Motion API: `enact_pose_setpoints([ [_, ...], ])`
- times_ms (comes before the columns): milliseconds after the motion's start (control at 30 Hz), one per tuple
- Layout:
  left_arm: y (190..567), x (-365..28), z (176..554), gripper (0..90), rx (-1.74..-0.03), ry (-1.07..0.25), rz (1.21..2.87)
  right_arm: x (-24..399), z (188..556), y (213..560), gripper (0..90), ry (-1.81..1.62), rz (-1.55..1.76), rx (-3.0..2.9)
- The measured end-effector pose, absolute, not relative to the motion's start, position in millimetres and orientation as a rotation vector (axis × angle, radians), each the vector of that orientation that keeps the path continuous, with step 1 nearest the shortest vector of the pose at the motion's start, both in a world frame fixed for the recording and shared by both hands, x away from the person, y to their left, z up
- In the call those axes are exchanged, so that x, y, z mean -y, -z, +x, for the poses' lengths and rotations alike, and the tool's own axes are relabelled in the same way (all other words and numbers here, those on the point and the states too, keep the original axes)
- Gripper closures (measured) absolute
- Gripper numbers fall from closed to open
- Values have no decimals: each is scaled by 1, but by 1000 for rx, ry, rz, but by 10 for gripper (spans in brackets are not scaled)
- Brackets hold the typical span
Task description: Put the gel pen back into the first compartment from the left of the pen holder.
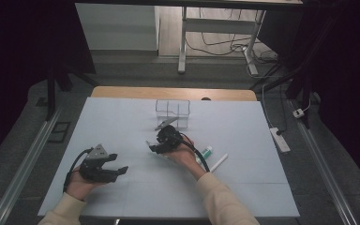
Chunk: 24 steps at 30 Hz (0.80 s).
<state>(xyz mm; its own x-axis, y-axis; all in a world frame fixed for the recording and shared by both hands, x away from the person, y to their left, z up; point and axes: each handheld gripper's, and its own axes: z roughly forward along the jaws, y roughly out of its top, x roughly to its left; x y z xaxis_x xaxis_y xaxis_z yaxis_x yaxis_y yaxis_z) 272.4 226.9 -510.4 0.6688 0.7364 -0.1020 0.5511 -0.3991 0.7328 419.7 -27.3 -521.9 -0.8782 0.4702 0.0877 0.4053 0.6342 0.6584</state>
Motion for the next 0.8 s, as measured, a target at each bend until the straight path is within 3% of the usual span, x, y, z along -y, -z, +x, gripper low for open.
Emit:
enact_pose_setpoints([
  [800,511,-228,273,298,-993,-307,2109,17,418,527,769,-999,735,-2753],
])
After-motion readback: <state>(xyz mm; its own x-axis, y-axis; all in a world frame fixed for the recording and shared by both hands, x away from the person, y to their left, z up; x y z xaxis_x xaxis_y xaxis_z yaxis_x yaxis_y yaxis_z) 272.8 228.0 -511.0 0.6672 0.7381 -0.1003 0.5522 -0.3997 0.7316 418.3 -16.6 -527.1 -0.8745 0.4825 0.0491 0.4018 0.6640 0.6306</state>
